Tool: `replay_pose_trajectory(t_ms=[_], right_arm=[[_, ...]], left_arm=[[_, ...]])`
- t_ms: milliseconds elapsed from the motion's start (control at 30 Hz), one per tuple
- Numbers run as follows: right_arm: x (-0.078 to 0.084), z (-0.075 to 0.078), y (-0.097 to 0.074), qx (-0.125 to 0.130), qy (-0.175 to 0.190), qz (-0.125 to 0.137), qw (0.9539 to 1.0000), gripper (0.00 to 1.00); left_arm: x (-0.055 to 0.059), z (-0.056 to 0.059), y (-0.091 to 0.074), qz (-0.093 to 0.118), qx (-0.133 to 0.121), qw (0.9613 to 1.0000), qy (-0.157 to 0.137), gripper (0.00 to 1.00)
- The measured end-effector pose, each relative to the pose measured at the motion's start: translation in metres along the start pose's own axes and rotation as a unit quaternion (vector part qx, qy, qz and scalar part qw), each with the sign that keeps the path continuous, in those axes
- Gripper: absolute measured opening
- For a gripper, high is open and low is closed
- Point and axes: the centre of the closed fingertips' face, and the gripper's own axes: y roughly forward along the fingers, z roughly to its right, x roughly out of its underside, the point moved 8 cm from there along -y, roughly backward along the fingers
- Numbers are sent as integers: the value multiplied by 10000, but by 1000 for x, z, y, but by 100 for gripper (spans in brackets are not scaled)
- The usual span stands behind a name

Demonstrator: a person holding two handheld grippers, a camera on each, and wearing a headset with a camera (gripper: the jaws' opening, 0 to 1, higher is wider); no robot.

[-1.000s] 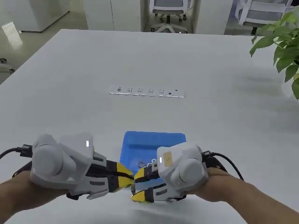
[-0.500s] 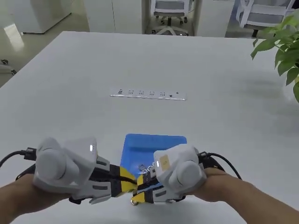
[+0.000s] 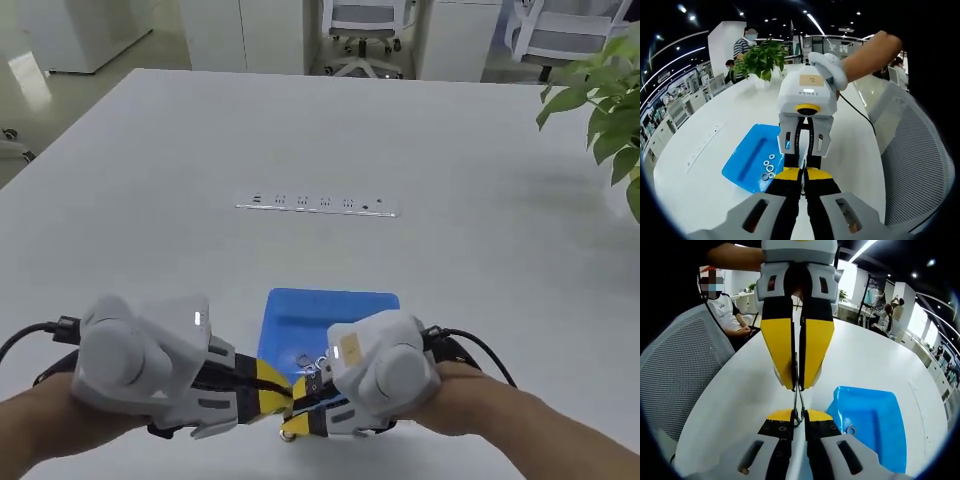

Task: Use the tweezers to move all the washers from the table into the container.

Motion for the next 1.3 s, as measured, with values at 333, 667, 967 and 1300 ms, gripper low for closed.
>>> replay_pose_trajectory(t_ms=[333,667,967,1300], right_arm=[[0,-2,-1,-16,163,-11,9999,9],[-9,-3,-10,31,426,93,9990,9],[-18,-3,-17,96,414,56,9991,9],[-30,-3,-27,154,425,116,9989,9]], left_arm=[[-1,0,-2,-113,-15,9999,58,6],[-5,0,-6,6,-86,9999,-127,14],[-8,3,-14,232,-180,9988,-396,27],[-3,11,-27,393,-399,9965,-626,49]])
